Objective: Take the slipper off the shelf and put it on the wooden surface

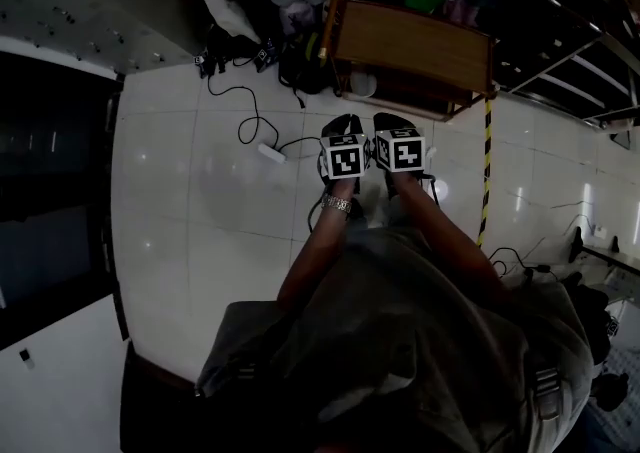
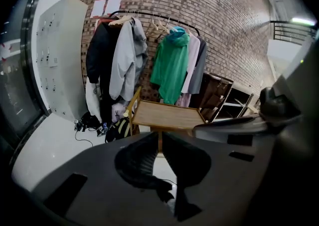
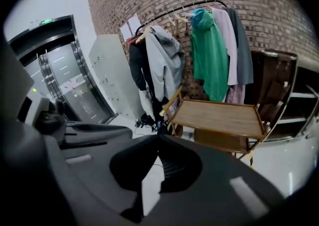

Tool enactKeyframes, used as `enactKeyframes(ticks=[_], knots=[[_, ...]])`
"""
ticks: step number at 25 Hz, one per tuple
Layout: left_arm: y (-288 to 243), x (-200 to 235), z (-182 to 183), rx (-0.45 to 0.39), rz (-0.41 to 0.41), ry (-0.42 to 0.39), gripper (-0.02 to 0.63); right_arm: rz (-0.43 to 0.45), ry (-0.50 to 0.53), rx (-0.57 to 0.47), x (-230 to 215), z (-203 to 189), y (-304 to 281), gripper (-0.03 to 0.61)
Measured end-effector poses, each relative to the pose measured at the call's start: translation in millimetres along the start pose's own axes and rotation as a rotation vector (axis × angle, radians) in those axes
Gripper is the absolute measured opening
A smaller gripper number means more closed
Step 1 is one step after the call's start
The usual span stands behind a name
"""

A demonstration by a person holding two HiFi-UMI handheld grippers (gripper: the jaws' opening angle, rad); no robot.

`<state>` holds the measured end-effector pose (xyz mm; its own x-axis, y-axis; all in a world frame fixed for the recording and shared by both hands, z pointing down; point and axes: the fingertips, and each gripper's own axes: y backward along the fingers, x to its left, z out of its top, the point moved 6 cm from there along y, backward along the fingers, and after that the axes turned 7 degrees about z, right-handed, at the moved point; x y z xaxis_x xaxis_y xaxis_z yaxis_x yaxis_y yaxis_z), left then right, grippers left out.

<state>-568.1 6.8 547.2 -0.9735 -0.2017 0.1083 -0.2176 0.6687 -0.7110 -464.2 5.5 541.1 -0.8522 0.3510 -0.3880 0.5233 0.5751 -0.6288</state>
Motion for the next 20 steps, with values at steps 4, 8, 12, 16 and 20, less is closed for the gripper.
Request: enactKeyframes(ticks=[4,8,12,16,20], knots=[[6.7,-7.0,-2.9,-0.001,-0.015,-0.017,0.02,0.011,0.031,0.011,13.5,-3.4,15.1,0.0],[14.9,-31.2,5.6,-0.007,-0.082,-0.032,0.018,0.001,-0.006,-0.033,3.8,6.0,35.0,0.0],[16.9,-43.7,9.8,-0.029,-0.092,-0.066,0.018,-0.017,-0.015,-0.048,-4.8,10.4,46.2,0.0],[18.7,-52.9,20.0,-0.057,-0.102,-0.11,0.018,-0.02,-0.023,-0.069,-7.5,12.6,54.1,0.0],[22.0,-56.9,30.4,-0.073,-0.105,-0.118,0.018,0.022,-0.081,-0.092,-9.2,18.1,59.5,0.0]])
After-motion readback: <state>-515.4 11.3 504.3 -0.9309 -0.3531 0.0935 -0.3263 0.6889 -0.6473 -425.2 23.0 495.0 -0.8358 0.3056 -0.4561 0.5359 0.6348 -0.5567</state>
